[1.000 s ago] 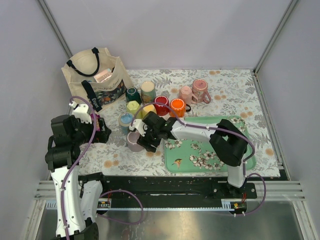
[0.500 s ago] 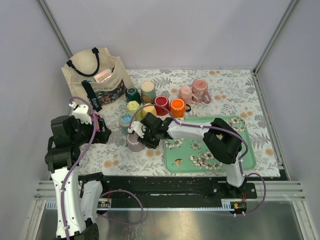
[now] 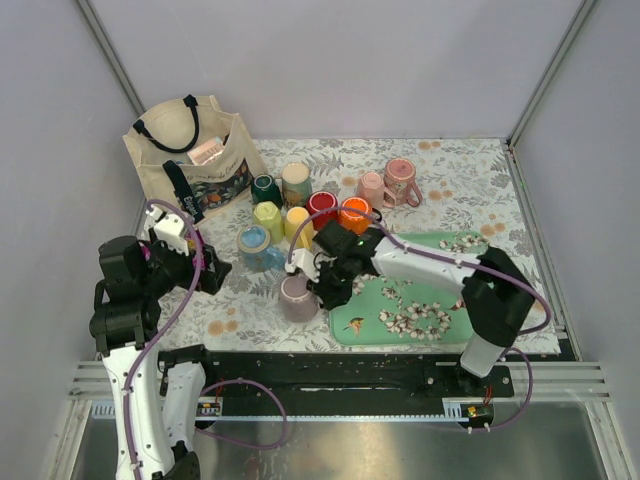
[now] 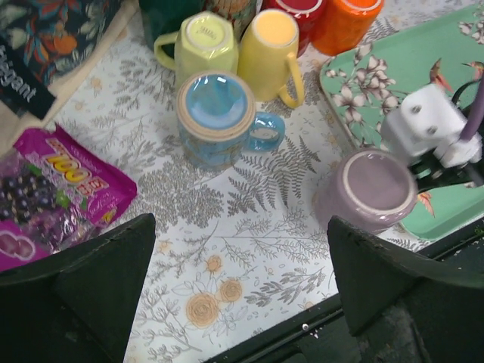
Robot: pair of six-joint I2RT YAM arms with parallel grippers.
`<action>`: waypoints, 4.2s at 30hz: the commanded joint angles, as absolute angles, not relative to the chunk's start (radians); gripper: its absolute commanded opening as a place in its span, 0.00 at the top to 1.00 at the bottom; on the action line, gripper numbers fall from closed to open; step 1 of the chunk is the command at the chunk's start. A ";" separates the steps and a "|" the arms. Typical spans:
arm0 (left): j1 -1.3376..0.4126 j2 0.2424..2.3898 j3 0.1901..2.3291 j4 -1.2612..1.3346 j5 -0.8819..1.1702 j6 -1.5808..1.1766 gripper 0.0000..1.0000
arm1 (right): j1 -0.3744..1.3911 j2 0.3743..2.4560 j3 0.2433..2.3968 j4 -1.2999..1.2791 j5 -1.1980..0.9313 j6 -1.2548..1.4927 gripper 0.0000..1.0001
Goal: Turn the mug right side up
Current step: Turn over the cup at the corner of the board, then place the cup on the tray.
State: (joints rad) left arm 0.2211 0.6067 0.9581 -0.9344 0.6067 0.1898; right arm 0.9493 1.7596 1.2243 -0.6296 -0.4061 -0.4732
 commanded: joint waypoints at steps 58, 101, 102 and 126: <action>-0.713 0.761 0.920 -0.152 0.144 0.934 0.66 | 0.545 1.537 1.318 0.127 -1.516 0.778 1.00; -0.534 1.316 1.266 -0.726 0.529 -0.030 1.00 | 0.811 1.359 1.336 -0.717 -0.417 -0.764 0.29; -0.529 1.318 1.267 -0.718 0.546 -0.043 1.00 | 0.811 1.379 1.347 -0.703 -0.411 -0.758 0.32; -0.353 1.324 1.187 -0.586 0.861 -0.183 0.34 | 0.796 1.293 1.152 -0.397 -0.456 -0.572 1.00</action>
